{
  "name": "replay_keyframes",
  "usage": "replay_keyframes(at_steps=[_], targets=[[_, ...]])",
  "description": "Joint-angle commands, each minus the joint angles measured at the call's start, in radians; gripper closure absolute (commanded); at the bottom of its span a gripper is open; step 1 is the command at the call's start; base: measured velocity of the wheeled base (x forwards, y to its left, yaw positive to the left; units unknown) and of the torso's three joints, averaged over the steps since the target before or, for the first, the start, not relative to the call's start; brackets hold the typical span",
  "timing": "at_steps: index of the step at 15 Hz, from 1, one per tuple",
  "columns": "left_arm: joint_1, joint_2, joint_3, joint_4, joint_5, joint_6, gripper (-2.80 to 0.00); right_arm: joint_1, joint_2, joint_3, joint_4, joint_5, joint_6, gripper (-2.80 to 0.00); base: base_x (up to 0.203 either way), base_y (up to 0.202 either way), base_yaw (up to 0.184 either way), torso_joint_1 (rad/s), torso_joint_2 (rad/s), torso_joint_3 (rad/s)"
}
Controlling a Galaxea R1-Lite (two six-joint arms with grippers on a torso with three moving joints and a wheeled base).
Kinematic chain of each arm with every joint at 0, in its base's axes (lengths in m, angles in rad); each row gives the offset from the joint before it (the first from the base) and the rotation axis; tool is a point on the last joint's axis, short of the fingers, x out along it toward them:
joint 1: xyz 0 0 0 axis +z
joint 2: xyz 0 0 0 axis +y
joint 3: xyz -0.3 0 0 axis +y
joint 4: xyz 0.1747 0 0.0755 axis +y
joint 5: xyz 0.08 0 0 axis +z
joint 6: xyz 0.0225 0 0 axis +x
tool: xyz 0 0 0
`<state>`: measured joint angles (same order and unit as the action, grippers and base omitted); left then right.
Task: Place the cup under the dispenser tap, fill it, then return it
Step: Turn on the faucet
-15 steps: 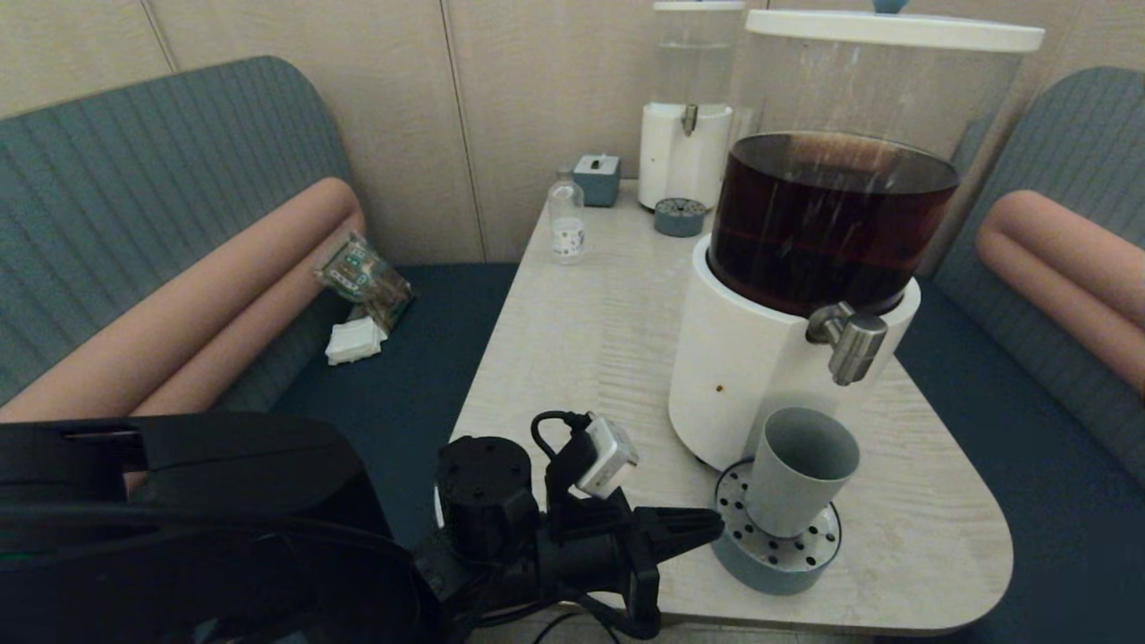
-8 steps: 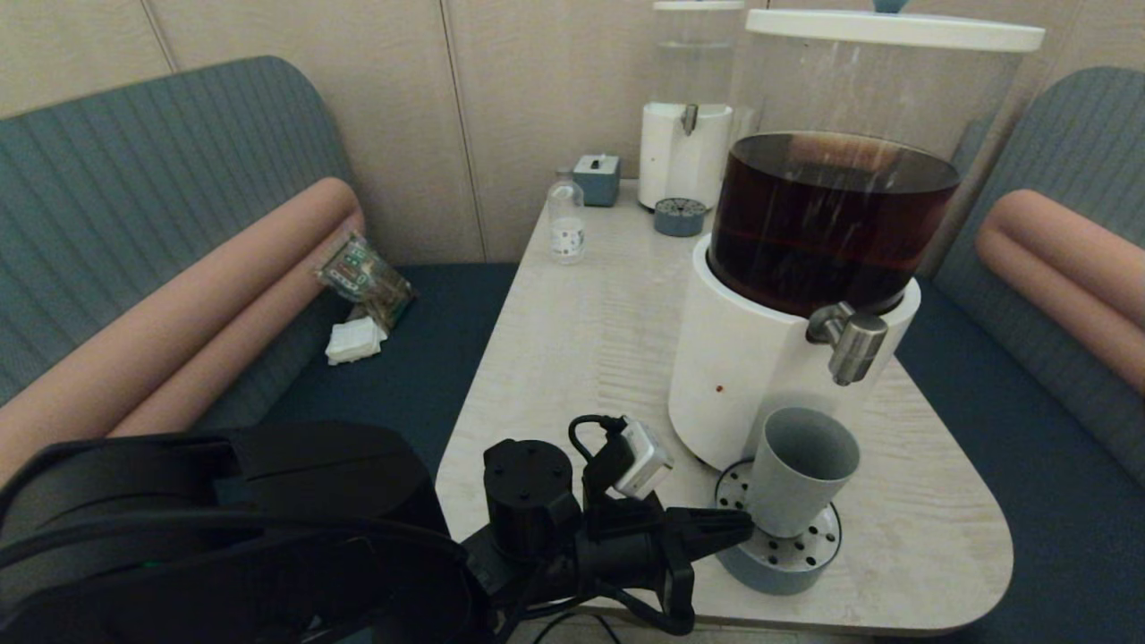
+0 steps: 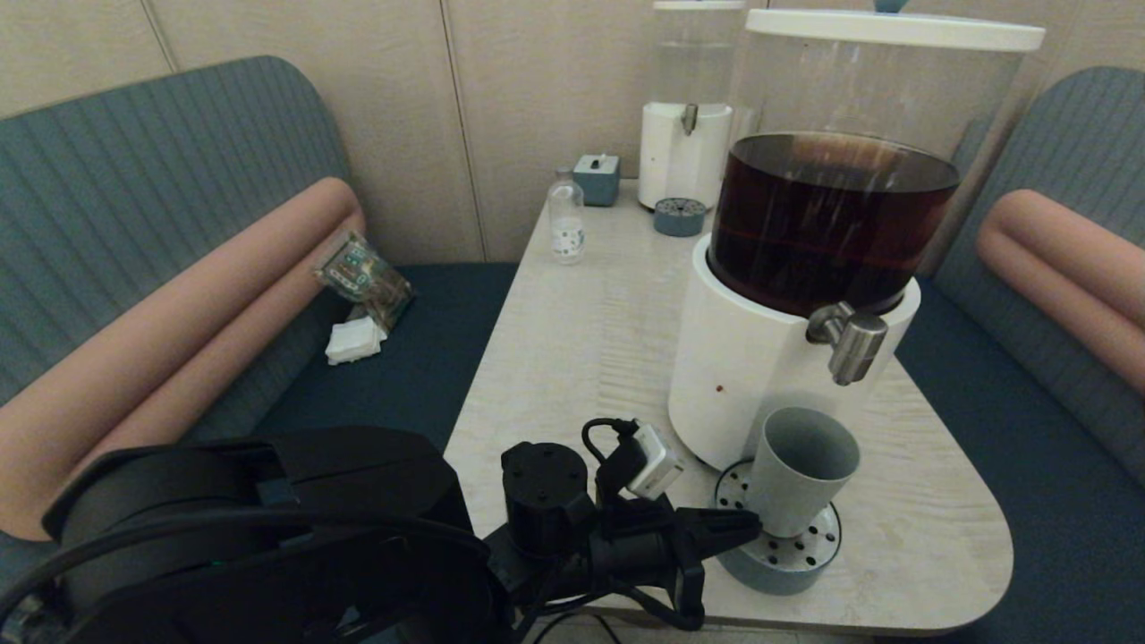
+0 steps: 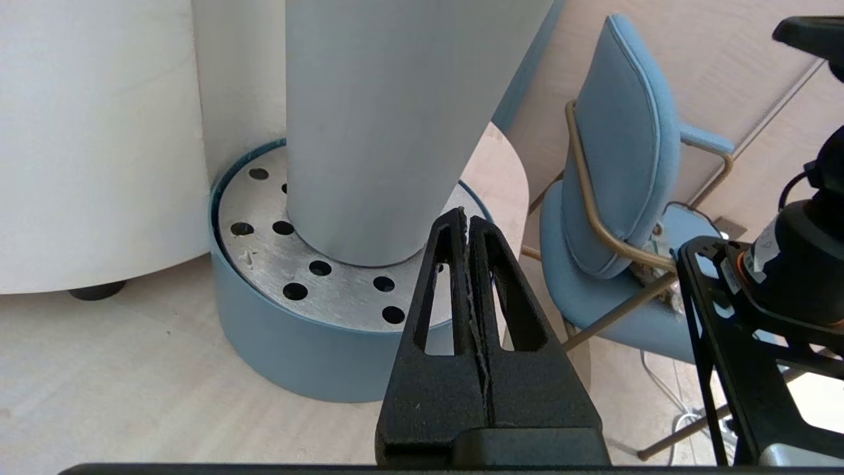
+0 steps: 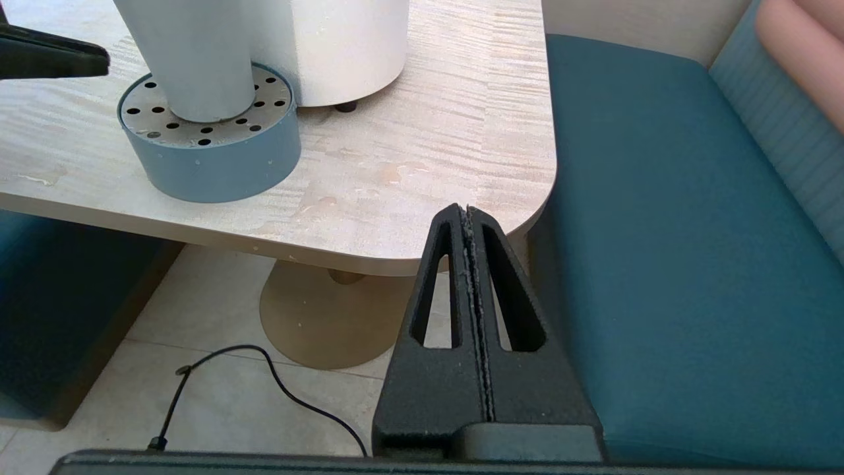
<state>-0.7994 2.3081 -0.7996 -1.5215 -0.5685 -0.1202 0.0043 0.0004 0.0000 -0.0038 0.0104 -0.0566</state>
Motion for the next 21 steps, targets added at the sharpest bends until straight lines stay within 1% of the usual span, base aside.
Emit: replay_keyframes(at_steps=[1, 8, 21], targets=[[0.0, 0.014, -0.01, -0.009, -0.003, -0.001, 0.0, 0.0, 0.0, 0.001, -0.001, 0.0, 0.0, 0.0, 0.0, 0.0, 0.0, 0.0, 0.0, 0.0], [0.0, 0.046, -0.062, -0.009, -0.002, -0.004, 0.0, 0.0, 0.0, 0.0, -0.001, 0.0, 0.0, 0.0, 0.0, 0.0, 0.0, 0.0, 0.0, 0.0], [0.0, 0.077, -0.108, -0.009, -0.002, -0.007, 0.0, 0.0, 0.0, 0.0, -0.001, 0.0, 0.0, 0.0, 0.0, 0.0, 0.0, 0.0, 0.0, 0.0]])
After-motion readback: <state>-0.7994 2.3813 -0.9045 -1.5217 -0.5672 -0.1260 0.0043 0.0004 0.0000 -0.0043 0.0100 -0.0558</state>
